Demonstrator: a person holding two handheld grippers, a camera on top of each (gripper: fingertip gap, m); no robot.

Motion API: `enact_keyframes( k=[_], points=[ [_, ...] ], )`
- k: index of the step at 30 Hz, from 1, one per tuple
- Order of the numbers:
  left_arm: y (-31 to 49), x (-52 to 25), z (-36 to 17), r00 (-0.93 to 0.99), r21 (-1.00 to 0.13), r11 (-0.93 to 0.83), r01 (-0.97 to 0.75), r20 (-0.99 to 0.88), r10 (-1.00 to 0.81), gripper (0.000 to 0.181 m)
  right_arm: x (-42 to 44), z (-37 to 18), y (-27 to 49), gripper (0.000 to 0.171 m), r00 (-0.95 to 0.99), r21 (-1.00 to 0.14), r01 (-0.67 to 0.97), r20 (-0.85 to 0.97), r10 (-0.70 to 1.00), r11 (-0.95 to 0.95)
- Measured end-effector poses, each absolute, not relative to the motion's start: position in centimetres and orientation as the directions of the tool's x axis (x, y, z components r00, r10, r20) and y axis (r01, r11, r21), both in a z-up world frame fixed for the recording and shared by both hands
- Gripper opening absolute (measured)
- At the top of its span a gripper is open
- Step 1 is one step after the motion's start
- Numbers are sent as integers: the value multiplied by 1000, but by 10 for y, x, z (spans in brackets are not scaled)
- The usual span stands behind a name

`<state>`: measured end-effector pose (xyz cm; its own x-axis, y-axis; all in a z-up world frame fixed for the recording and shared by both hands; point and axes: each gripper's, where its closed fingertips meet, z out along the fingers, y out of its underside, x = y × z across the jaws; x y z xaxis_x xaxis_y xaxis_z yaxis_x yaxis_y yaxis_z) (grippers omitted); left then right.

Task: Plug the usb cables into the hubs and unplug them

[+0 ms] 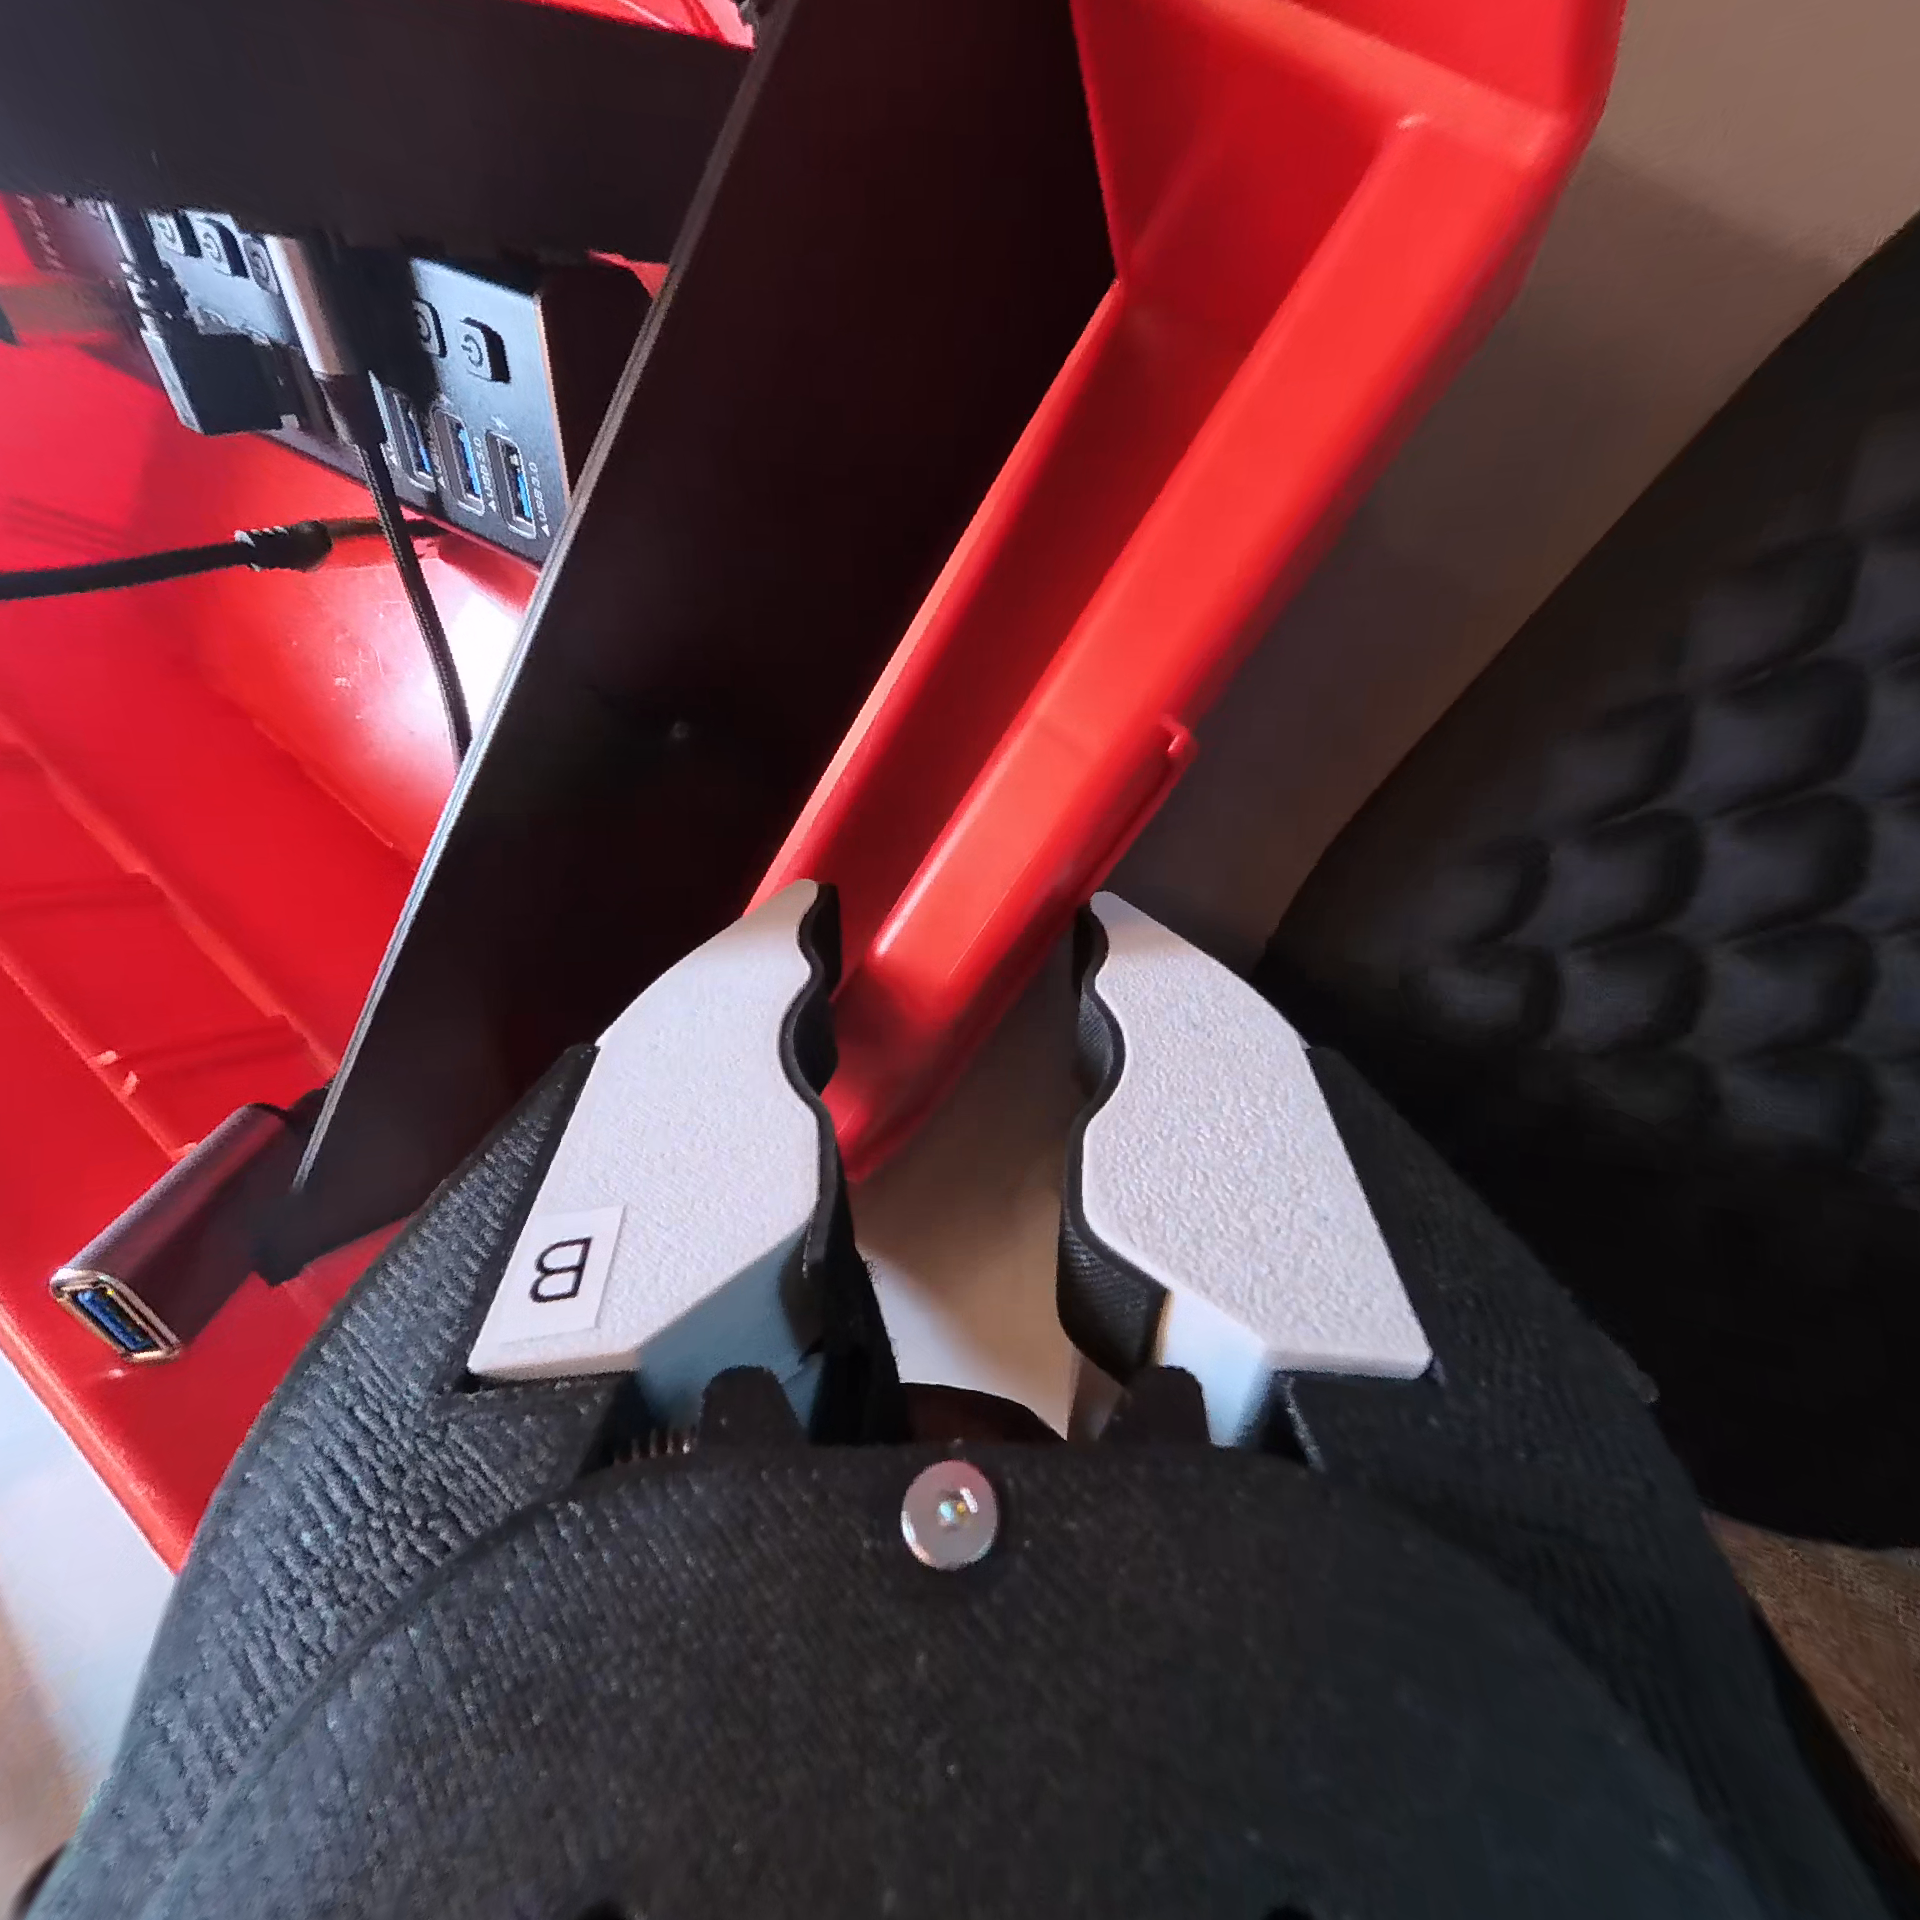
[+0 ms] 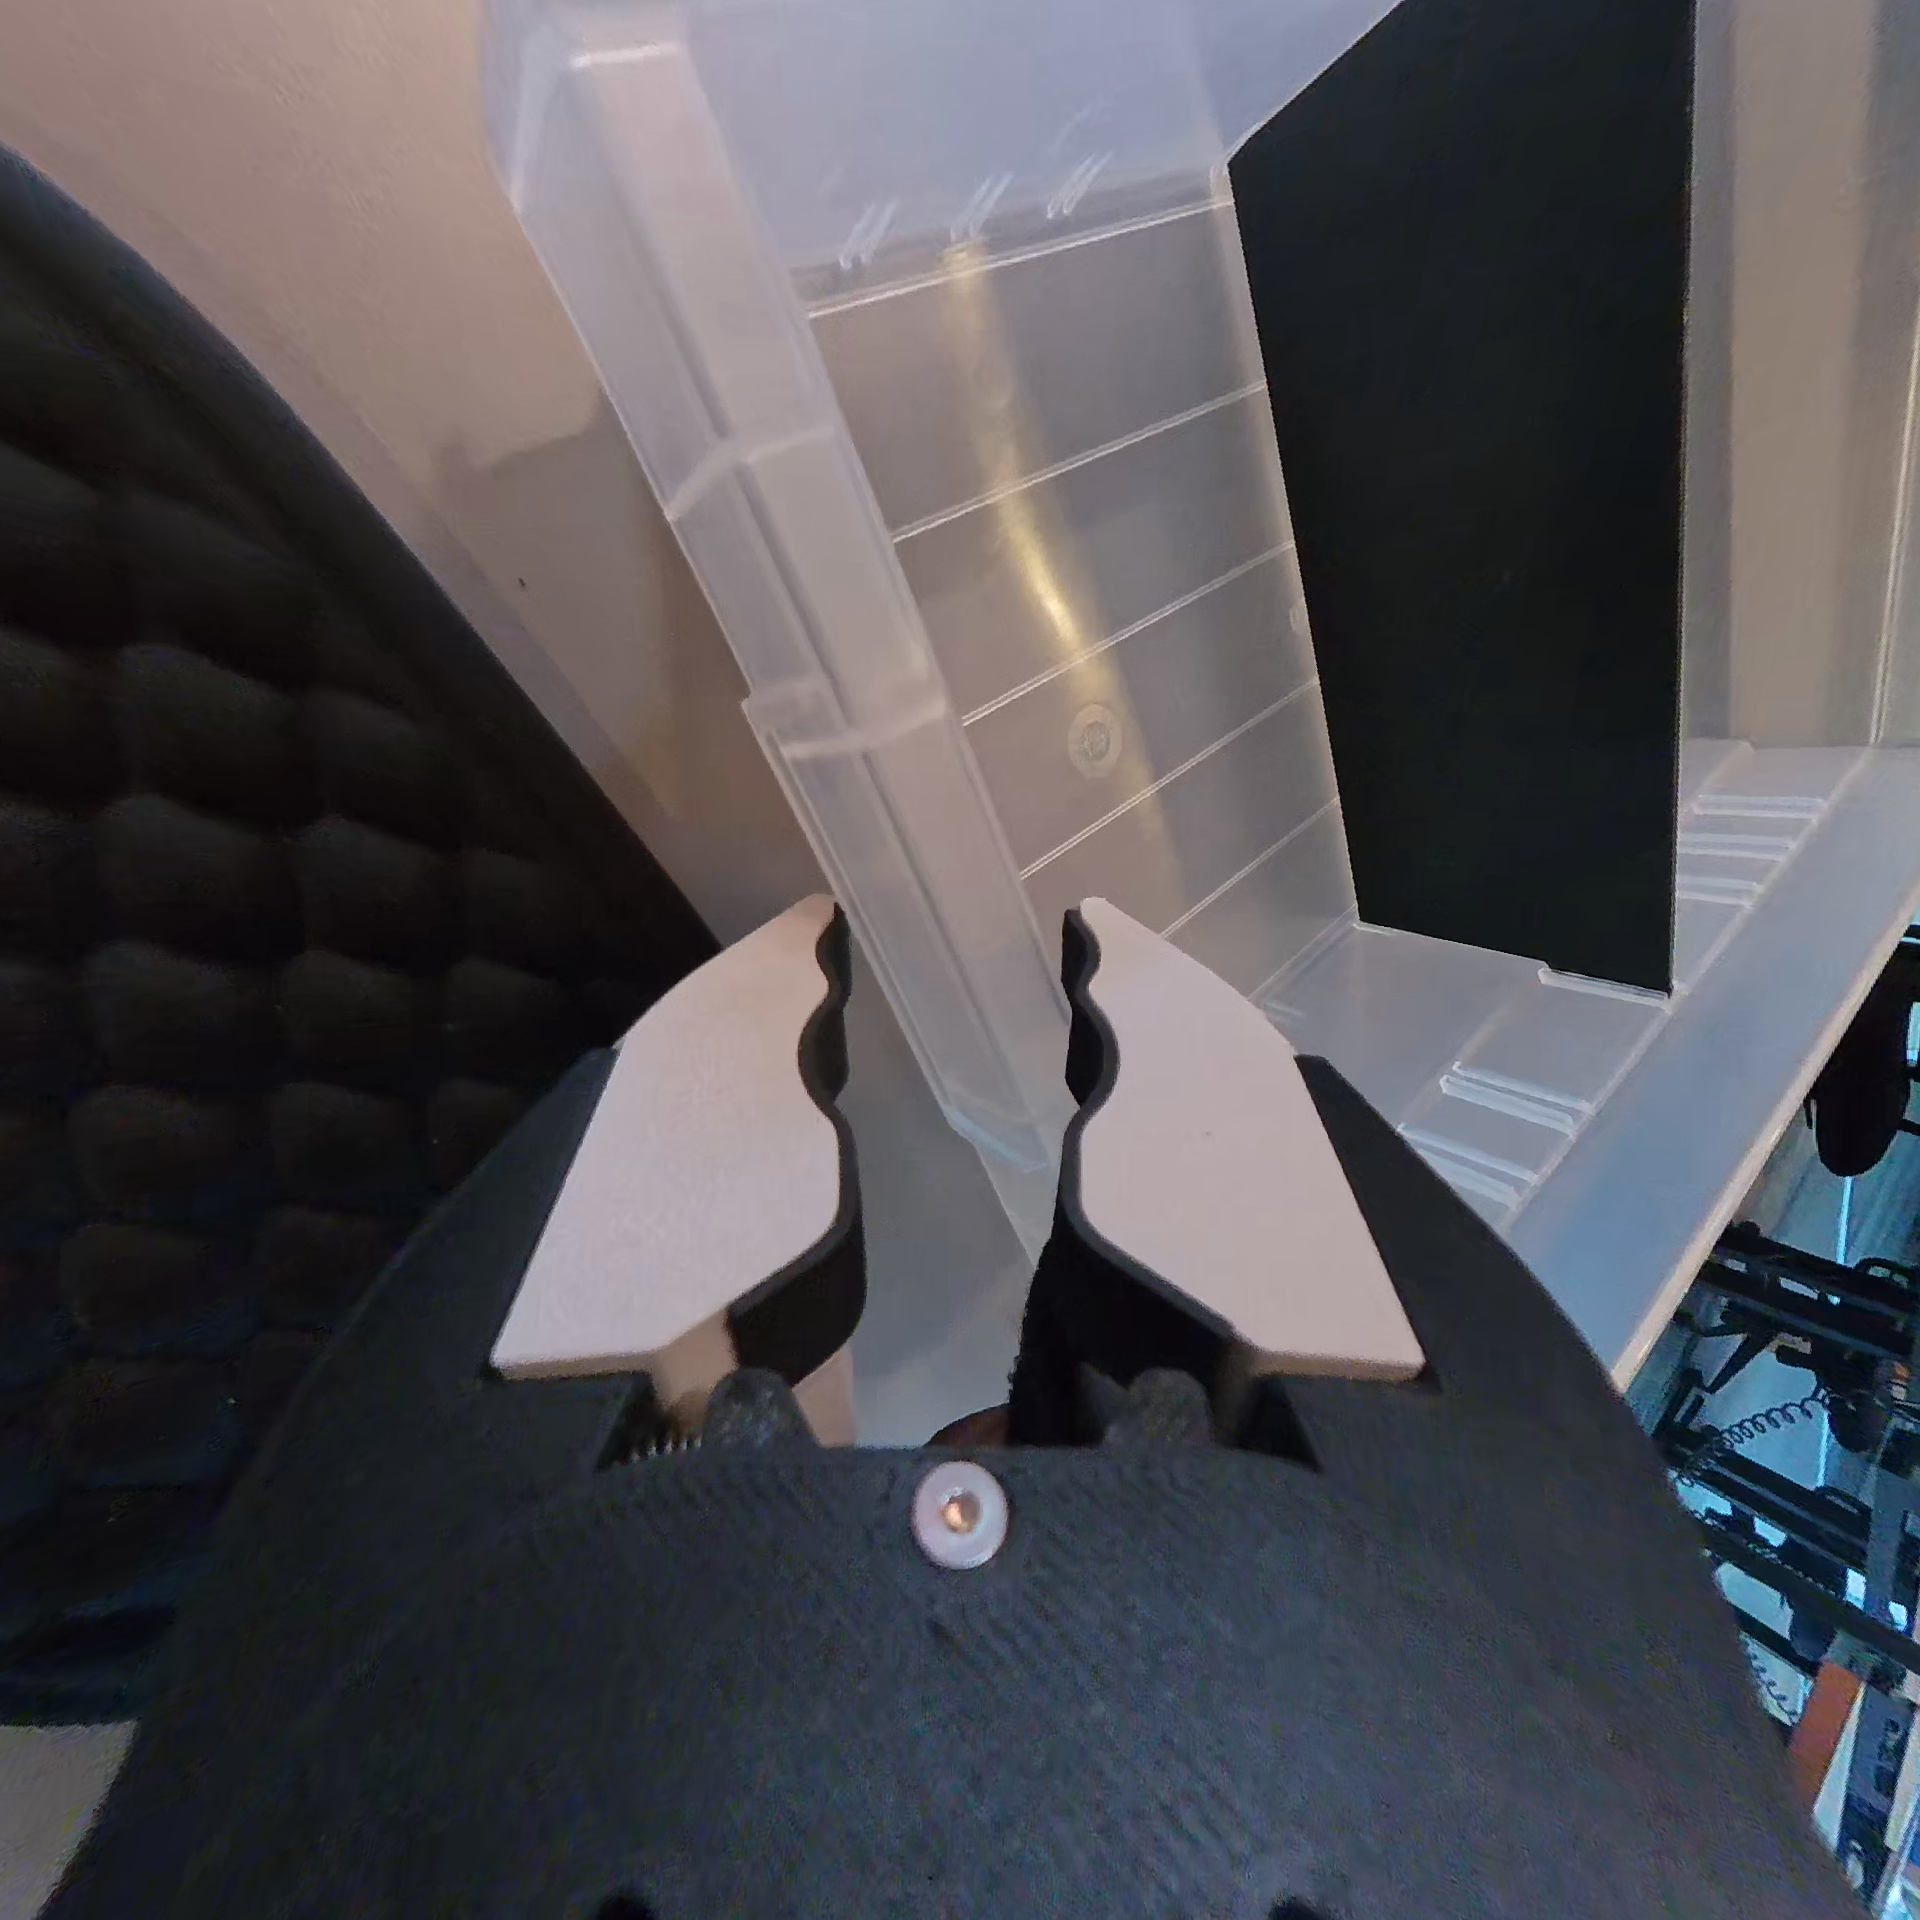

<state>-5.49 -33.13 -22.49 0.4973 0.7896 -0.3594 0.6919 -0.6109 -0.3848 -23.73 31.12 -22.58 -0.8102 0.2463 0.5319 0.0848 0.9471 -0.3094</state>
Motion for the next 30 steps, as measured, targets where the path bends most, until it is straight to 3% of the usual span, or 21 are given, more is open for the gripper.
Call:
enact_keyframes(
  k=[3,6,10,12,13,14,16,20,23,27,30],
  points=[
    [-344,-51,-223,553,-383,-687,617,-410,725,44,-236,-224,311,42,-810,-320,103,523,266,942],
    [-356,-34,-211,581,-381,-720,580,-426,693,56,-228,-205,299,59,-815,-474,133,447,368,870],
    [-333,-39,-139,469,-715,-512,477,-285,836,77,-215,-136,262,72,-790,-834,70,288,541,547],
    [-330,-61,-89,321,-884,-302,357,-187,928,94,-207,-79,240,84,-782,-974,-64,184,595,216],
    [-334,-74,-68,237,-940,-161,302,-89,968,97,-202,-46,234,99,-781,-986,-169,130,610,-6],
    [-338,-86,-56,173,-963,-21,270,27,985,98,-194,-13,234,115,-781,-930,-276,70,620,-243],
    [-337,-110,-52,158,-948,152,280,201,967,99,-175,26,246,120,-807,-711,-393,-37,589,-583],
    [-352,-159,-106,37,-854,171,491,216,976,91,-175,16,240,117,-883,-468,-311,-181,434,-827],
    [-357,-182,-131,-16,-810,176,559,202,979,80,-177,7,222,114,-915,-473,-201,-221,336,-858],
    [-358,-192,-162,-35,-746,127,654,137,990,79,-186,-7,225,110,-891,-496,-195,-271,364,-846],
    [-356,-193,-164,-15,-746,113,657,137,991,43,-187,-9,225,107,-903,-466,-142,-300,307,-874]
  ],
)
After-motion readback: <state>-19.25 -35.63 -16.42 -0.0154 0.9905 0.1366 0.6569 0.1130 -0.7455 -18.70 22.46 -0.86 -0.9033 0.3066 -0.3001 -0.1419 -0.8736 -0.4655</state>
